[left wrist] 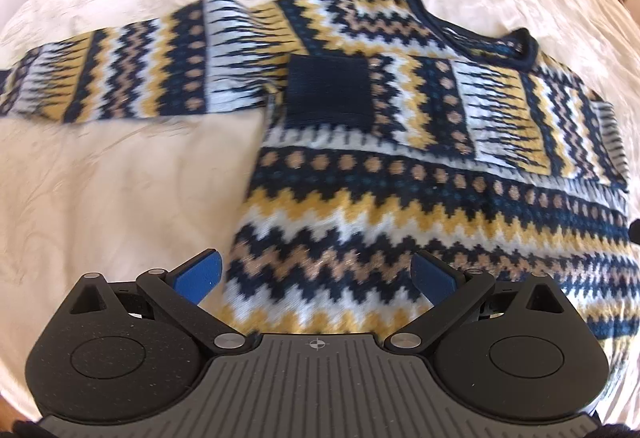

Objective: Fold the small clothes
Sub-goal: 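Move the left gripper to the other sleeve cuff and grasp it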

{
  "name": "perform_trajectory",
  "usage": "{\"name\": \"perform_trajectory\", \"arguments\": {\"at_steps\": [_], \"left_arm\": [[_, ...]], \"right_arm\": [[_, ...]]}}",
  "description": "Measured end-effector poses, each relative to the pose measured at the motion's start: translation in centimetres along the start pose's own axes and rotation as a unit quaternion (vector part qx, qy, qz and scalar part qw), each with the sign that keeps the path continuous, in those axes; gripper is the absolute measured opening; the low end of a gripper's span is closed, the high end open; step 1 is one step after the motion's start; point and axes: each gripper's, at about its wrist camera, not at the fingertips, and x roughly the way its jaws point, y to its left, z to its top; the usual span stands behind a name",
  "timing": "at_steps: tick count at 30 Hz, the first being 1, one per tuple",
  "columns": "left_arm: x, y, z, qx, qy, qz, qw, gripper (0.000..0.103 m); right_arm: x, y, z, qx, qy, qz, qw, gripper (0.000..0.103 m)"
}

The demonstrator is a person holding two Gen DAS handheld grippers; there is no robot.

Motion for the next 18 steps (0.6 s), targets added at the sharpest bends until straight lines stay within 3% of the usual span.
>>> {"name": "perform_trajectory", "arguments": {"at_steps": [10, 18], "left_arm": [[-1.7, 2.8, -0.8, -0.058, -0.010, 0.029, 0.9979, 0.102], [-2.9, 6.5, -0.5, -0.078, -0.028, 0.037, 0.9959, 0.102]], "right_arm": [[-0.1, 2.3, -0.4, -0.037, 0.006, 0.050, 0.998, 0.102], [0.2, 3.5, -0.3, -0.044, 0.012, 0.057, 0.997, 0.102]]}}
